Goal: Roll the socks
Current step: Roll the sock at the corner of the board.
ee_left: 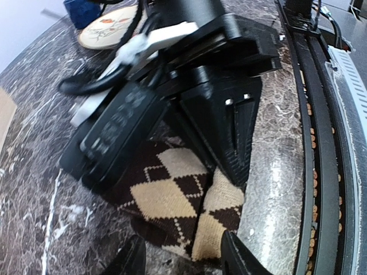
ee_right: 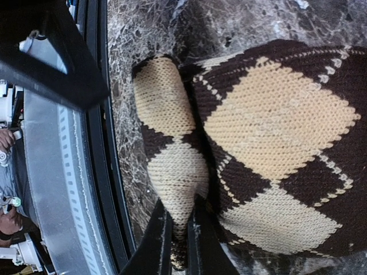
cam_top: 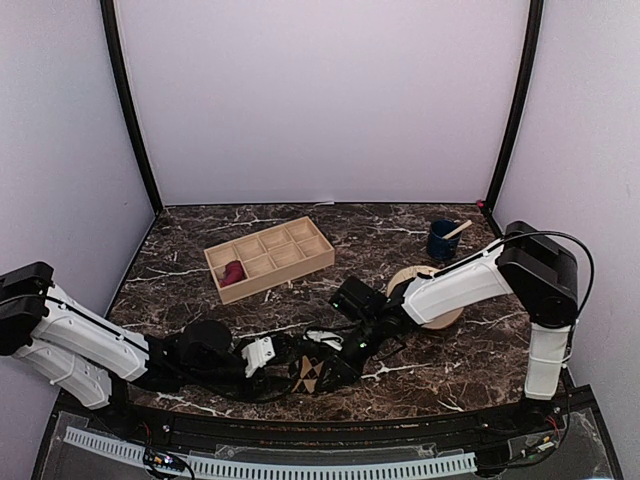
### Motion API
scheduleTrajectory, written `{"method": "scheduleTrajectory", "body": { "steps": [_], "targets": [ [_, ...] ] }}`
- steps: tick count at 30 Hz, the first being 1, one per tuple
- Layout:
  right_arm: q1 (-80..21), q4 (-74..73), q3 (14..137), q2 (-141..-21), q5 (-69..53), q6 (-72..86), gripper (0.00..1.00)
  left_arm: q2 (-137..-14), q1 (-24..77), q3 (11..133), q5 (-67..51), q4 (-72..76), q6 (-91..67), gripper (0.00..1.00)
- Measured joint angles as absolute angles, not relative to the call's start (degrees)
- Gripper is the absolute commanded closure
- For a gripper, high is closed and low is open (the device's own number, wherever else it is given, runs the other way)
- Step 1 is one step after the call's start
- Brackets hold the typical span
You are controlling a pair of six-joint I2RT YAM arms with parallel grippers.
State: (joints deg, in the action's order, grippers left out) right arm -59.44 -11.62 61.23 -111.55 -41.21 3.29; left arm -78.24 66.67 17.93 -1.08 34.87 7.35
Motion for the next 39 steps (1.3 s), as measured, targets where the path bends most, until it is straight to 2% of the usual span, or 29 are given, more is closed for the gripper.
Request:
{"method": "scheduleTrajectory", "body": {
  "steps": [27,33,39],
  "targets": [
    [-58.48,-13.80,61.34,-112.07,-44.40,3.27,1.00,-87.29,72.66,26.35,-0.34,26.39,14.83,0.55],
    [-58.48,-14.04,61.34,-112.07,-44.66,3.25,1.00,-89.23,72.66,27.49,-0.30,26.41,15.88,0.59],
    [-58.43,-14.46,61.36,-112.18,-45.08,3.03,1.00,-90.41,72.66,28.69,-0.32,25.58,16.40,0.68]
  ]
}}
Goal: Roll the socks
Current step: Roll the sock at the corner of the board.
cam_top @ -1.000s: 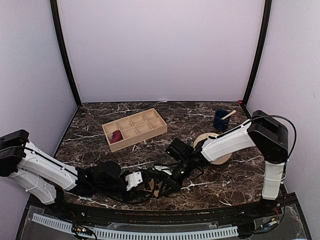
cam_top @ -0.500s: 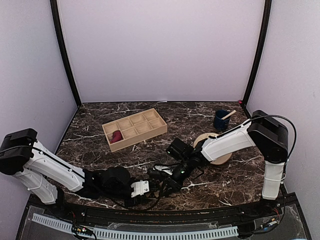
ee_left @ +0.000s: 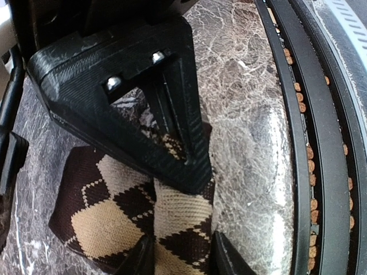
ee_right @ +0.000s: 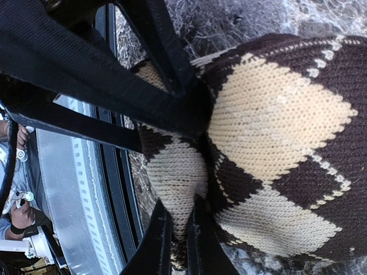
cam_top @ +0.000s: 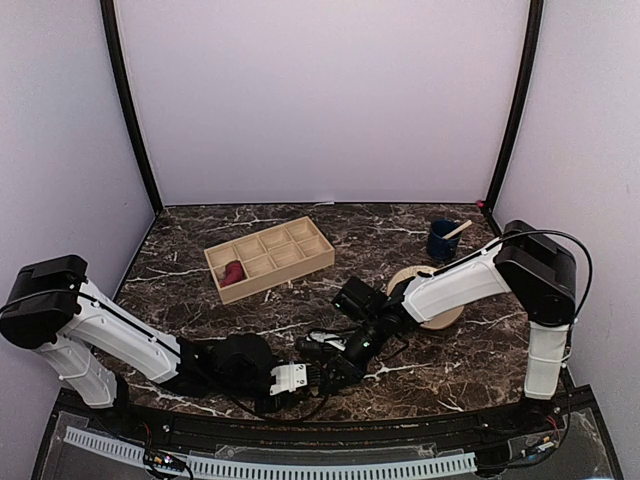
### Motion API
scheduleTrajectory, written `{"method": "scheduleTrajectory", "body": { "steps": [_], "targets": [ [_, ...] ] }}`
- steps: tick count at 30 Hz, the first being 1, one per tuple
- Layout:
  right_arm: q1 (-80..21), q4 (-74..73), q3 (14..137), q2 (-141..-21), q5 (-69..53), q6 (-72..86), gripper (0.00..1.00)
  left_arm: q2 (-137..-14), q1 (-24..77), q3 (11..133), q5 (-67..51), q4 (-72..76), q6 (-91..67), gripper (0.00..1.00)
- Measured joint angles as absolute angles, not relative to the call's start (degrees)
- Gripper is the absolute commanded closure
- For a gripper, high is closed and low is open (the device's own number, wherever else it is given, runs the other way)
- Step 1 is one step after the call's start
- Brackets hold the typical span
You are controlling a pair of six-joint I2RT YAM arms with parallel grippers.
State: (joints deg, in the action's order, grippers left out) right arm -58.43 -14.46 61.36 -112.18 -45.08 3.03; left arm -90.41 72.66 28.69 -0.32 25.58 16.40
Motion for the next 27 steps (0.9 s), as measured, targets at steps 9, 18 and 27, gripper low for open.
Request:
{"method": "scheduleTrajectory", "body": {
  "steps": [9,18,27],
  "targets": [
    [-58.33,-15.57,61.89,-112.33,-45.23,2.46,1.00,-90.96,72.73,29.93,-0.30,23.33,16.34,0.89],
    [-58.06,-16.78,61.98,-112.33,-45.25,2.37,0.87,-91.64,72.93,32.10,-0.60,20.38,16.03,1.00],
    [-58.06,-16.97,61.80,-111.77,-44.99,2.48,0.76,-91.96,70.63,33.26,-3.75,18.61,14.39,1.00]
  ]
}}
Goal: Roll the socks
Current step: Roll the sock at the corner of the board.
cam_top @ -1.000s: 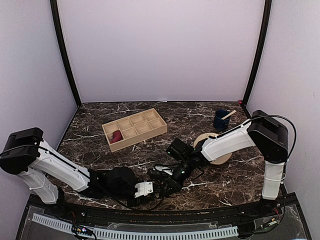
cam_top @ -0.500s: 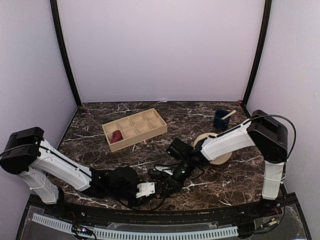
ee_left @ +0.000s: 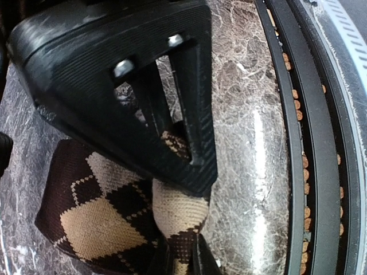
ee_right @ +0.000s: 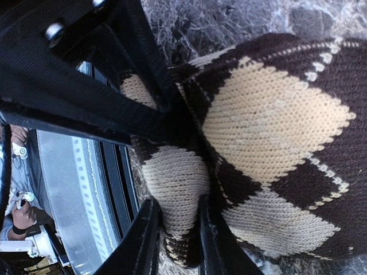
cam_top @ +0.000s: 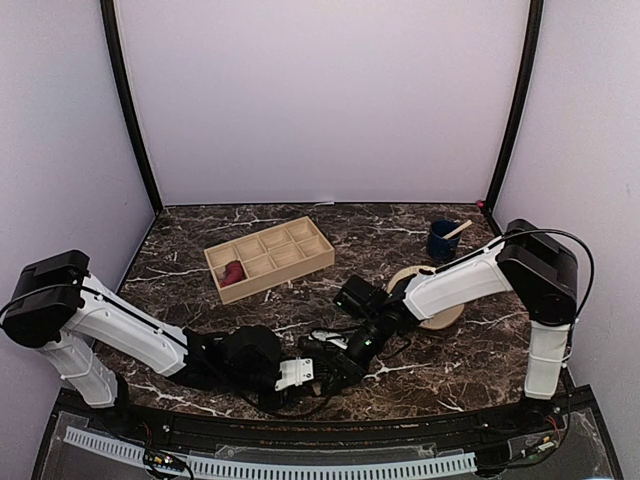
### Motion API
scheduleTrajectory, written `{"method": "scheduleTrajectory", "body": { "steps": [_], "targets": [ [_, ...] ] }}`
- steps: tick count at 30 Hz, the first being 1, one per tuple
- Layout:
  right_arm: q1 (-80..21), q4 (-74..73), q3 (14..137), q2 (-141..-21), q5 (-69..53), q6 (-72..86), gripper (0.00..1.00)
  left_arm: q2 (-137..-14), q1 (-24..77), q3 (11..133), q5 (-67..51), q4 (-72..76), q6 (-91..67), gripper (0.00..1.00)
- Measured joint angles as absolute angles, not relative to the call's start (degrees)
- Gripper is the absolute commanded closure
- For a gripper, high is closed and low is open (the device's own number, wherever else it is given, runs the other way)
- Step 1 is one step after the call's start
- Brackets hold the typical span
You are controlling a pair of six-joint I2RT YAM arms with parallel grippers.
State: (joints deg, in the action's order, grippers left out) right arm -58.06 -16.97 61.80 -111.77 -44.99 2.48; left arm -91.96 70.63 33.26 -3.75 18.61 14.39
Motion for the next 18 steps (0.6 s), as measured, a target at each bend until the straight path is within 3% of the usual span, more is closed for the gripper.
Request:
{"method": "scheduleTrajectory", "body": {
  "steps": [18],
  "targets": [
    [-56.99,-11.40,53.74,-103.83,-41.52,6.20,0.72,-90.17,64.12,33.47,-14.61,14.26,11.16,1.00]
  ]
}}
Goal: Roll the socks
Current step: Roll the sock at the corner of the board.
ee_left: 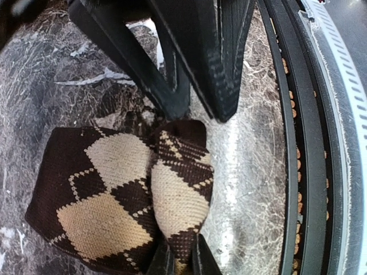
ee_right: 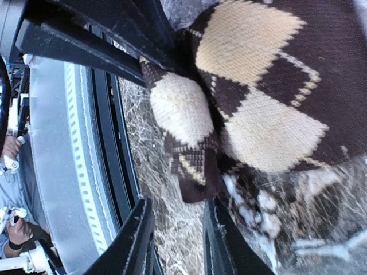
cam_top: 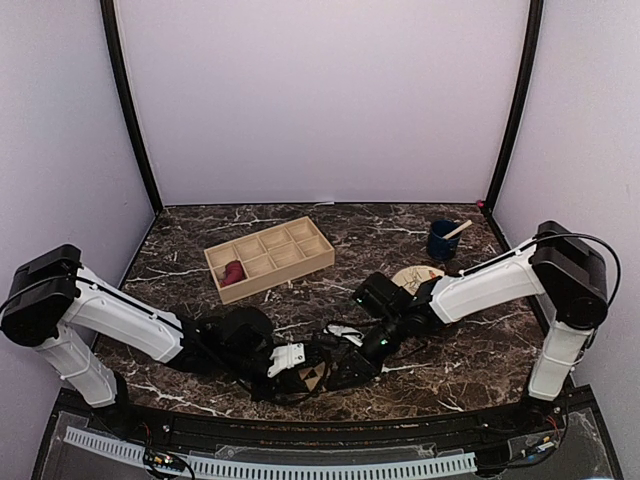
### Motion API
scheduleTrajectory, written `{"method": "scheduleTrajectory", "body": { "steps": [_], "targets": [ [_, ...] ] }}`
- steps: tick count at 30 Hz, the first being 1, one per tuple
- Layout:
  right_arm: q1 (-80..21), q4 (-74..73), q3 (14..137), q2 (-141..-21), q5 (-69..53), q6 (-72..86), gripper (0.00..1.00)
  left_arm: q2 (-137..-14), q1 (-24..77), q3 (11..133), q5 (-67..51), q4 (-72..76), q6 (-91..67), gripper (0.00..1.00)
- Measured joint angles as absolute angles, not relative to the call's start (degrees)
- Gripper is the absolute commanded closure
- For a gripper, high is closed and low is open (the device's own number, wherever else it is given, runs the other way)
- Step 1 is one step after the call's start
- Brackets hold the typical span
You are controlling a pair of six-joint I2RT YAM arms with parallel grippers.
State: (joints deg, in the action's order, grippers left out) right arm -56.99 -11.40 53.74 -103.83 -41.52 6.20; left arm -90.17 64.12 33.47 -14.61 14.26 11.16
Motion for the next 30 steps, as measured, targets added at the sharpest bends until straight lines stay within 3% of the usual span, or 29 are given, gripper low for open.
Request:
{"method": "scheduleTrajectory", "body": {
  "steps": [16,24,30],
  "targets": [
    [-62.76,0.86,41.80,-92.55,-21.15,6.81,0.72,-91.22,58.54,37.41,-27.92,6.79,7.79,1.00],
    [-69.49,3.09,38.79,-90.87,-6.70,3.86,0.67,-95.46,56.88,39.48,-35.90,4.58,7.90,1.00],
    [-71.35,4.80,37.56,-90.21,-2.79,1.91,0.64,-96.84,56.25,39.77,-39.57,4.51,7.49,1.00]
  ]
}}
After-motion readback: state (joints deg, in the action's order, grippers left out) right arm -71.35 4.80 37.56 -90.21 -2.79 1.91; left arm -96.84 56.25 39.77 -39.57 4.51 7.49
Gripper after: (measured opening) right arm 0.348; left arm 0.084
